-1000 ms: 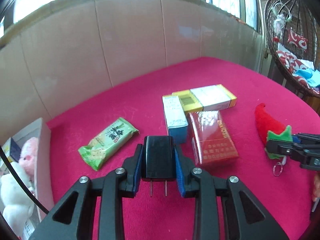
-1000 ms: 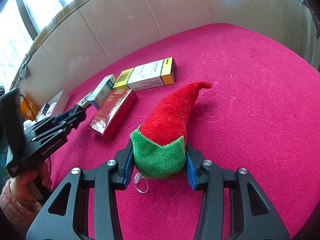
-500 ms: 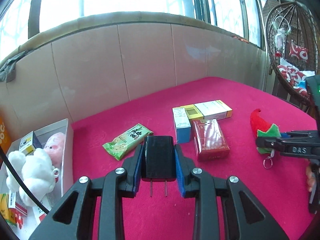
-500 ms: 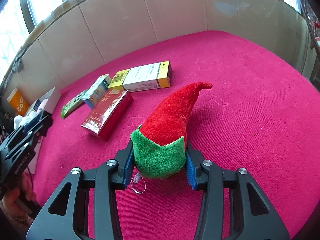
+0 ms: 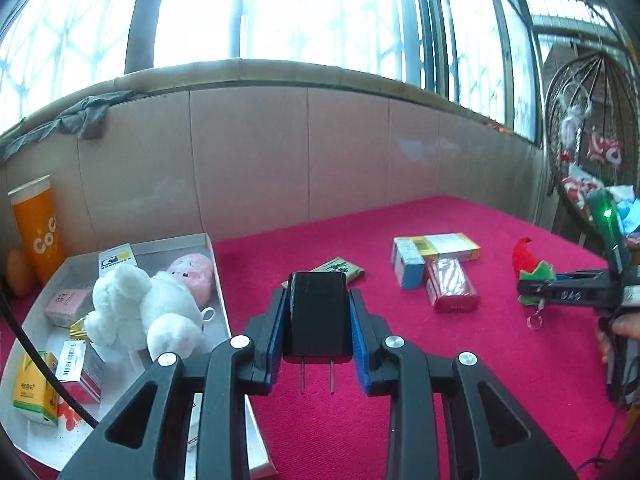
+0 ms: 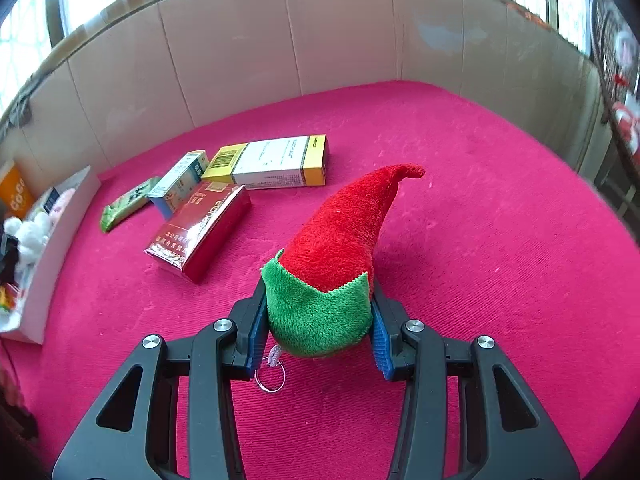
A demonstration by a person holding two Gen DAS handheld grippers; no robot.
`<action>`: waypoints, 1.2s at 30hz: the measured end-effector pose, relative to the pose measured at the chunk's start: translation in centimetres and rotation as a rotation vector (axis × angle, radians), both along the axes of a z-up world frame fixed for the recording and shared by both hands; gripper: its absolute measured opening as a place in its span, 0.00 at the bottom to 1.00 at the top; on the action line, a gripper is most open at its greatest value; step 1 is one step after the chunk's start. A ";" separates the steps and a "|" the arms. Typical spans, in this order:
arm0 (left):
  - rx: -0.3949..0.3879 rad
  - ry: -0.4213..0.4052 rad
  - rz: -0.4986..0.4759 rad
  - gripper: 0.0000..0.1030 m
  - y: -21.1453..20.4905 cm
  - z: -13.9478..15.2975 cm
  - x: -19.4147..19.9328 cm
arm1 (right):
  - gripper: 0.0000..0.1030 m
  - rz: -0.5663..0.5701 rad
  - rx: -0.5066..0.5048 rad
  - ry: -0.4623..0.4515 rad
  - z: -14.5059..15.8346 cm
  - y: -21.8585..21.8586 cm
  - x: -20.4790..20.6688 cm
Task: Organize objects
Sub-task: 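Lift and carry charger plug and elf hat over the white tray with both tools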
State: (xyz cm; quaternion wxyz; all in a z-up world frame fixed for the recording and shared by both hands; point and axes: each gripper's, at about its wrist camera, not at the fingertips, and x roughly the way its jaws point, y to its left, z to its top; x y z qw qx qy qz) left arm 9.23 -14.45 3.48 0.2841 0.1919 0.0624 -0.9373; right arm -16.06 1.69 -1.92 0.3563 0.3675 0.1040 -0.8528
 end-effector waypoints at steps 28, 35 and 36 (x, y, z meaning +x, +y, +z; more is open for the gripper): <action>-0.011 0.193 0.179 0.28 -4.4 4.0 7.0 | 0.41 0.209 0.003 0.287 5.7 -6.7 11.2; 0.018 0.204 0.247 0.28 -6.5 4.1 8.3 | 0.41 0.270 -0.020 0.284 7.0 -8.2 12.9; 0.016 0.204 0.260 0.28 -6.9 4.2 8.6 | 0.41 0.280 -0.021 0.285 7.1 -8.4 13.2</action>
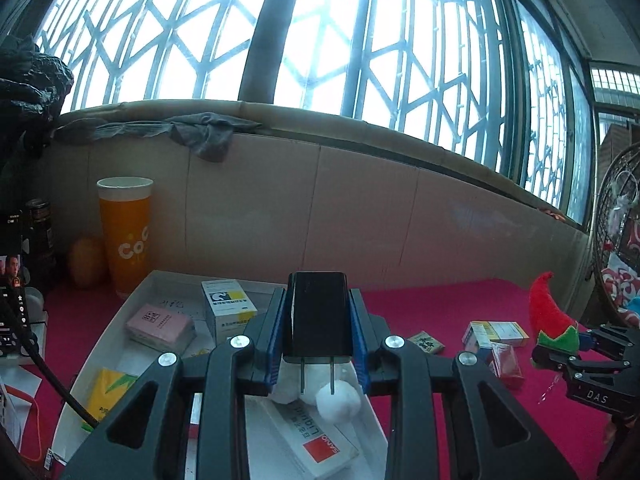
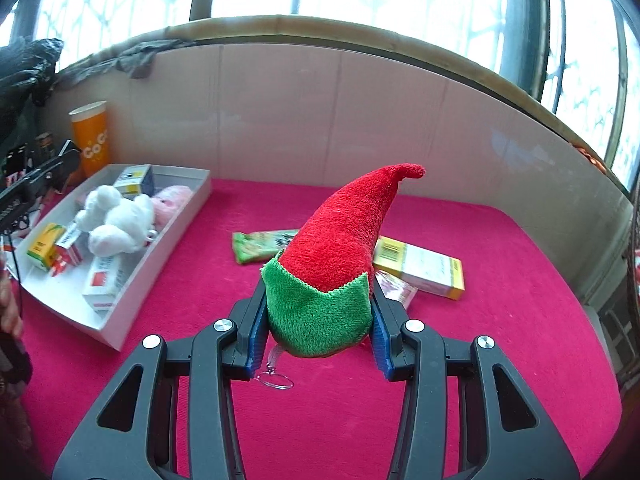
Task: Organize objects
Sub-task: 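Lift and carry charger plug and elf hat over the white tray with both tools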
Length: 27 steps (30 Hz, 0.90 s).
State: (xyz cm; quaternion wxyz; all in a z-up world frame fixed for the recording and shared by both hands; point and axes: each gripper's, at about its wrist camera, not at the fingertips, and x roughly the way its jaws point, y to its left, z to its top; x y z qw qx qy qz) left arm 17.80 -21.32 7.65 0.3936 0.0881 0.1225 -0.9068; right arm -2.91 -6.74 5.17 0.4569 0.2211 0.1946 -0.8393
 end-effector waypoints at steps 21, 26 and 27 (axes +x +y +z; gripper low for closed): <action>0.144 0.057 0.223 0.28 -7.4 -1.5 6.0 | 0.41 0.373 0.007 0.091 2.7 -8.1 11.6; 0.158 0.063 0.234 0.28 -7.9 -1.6 6.7 | 0.41 0.460 0.036 0.120 2.6 -10.0 14.4; 0.165 0.063 0.236 0.28 -8.2 -1.8 6.8 | 0.41 0.479 0.044 0.120 2.5 -10.3 14.9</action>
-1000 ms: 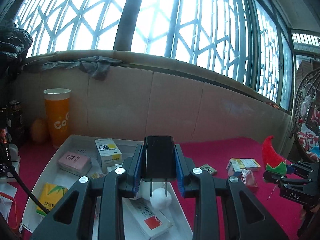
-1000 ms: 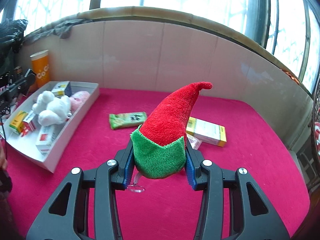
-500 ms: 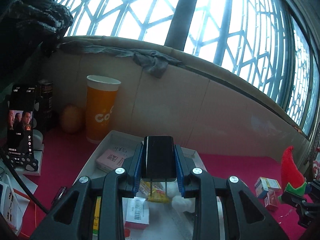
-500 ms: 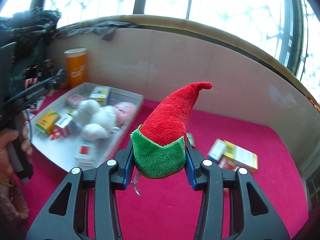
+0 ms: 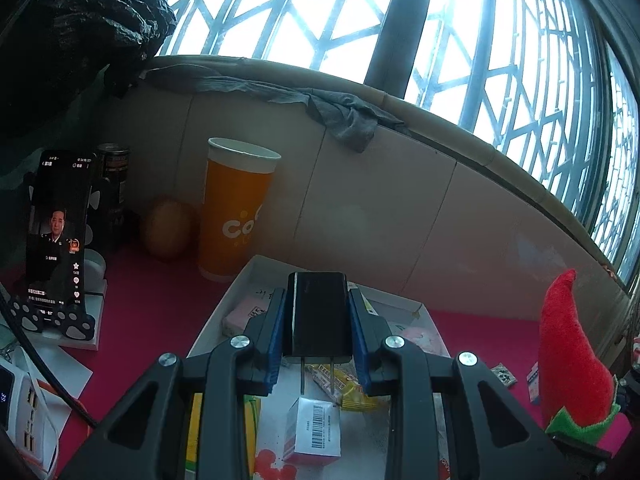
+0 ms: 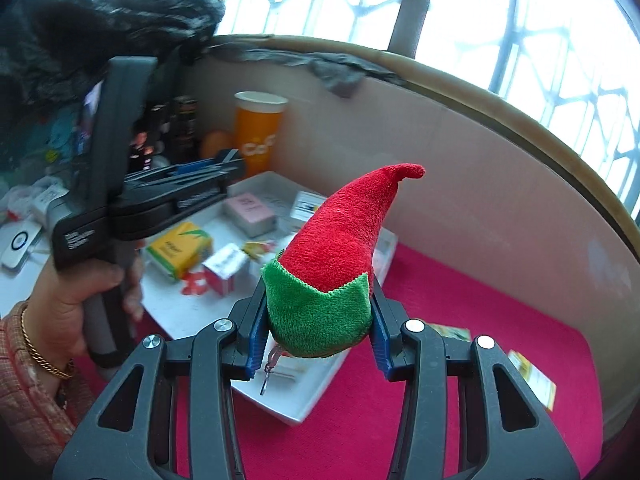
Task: Organize objects
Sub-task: 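Lift and carry charger plug and elf hat over the white tray with both tools, then lower charger plug and elf hat into the tray and open both grippers, then move right tool to red cigarette pack and close on it while left tool approaches green cracker packet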
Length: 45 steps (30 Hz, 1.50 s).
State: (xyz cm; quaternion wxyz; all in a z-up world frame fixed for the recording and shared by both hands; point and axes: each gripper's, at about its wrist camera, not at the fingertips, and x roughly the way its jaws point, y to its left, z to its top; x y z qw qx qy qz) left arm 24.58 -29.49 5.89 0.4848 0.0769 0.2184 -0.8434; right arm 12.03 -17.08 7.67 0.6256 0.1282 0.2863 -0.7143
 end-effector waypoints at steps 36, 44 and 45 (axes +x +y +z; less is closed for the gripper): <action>0.076 0.092 0.026 1.00 -0.4 -0.8 0.4 | 0.77 0.054 0.053 -0.082 -3.8 -4.0 1.5; -0.006 0.110 0.018 1.00 2.2 1.1 -0.2 | 0.77 -0.175 -0.116 -0.095 -2.6 -0.1 -4.4; -0.007 0.109 0.012 1.00 2.3 1.2 -0.3 | 0.77 -0.210 -0.122 -0.110 -2.6 0.1 -5.4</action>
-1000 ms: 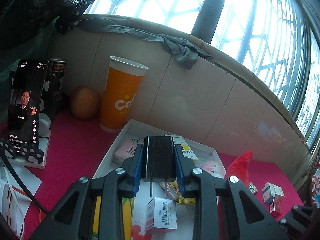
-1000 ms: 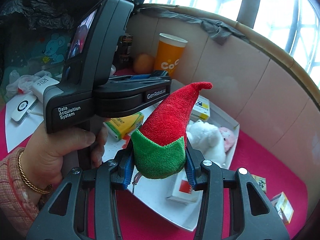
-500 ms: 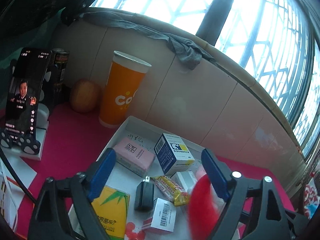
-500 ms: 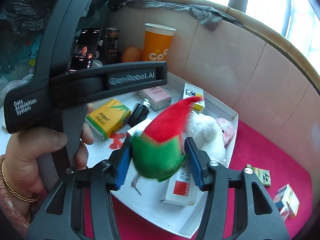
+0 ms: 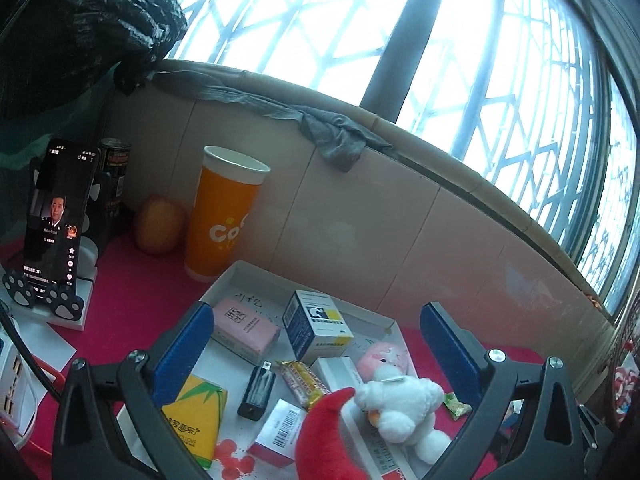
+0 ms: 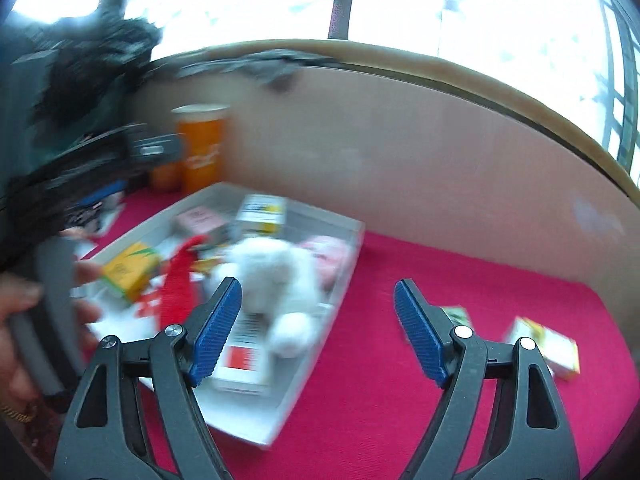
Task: Organize objects
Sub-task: 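Move right tool to red cigarette pack and close on it while left tool approaches green cracker packet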
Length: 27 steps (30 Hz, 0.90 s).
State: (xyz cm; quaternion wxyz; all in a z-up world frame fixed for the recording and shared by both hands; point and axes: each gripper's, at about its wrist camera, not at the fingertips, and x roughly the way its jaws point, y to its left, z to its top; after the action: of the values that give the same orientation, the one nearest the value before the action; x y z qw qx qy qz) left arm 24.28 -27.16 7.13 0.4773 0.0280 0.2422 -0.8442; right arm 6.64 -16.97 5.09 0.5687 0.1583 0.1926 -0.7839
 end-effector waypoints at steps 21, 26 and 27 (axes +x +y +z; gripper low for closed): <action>0.002 -0.021 -0.112 1.00 0.9 0.0 -2.0 | 0.78 -0.300 0.008 -0.095 -1.8 2.6 -8.2; -0.030 -0.039 -0.167 1.00 1.8 0.2 -3.2 | 0.78 -0.372 0.006 -0.108 -2.3 4.3 -10.4; -0.034 -0.045 -0.188 1.00 2.0 0.3 -3.5 | 0.78 -0.386 0.006 -0.110 -2.4 4.7 -10.8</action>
State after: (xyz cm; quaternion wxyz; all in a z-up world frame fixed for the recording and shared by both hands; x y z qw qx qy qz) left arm 20.76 -25.13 7.39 0.4019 0.0615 0.2133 -0.8884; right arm -4.17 -12.25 2.71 0.4171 0.2365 0.1296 -0.8679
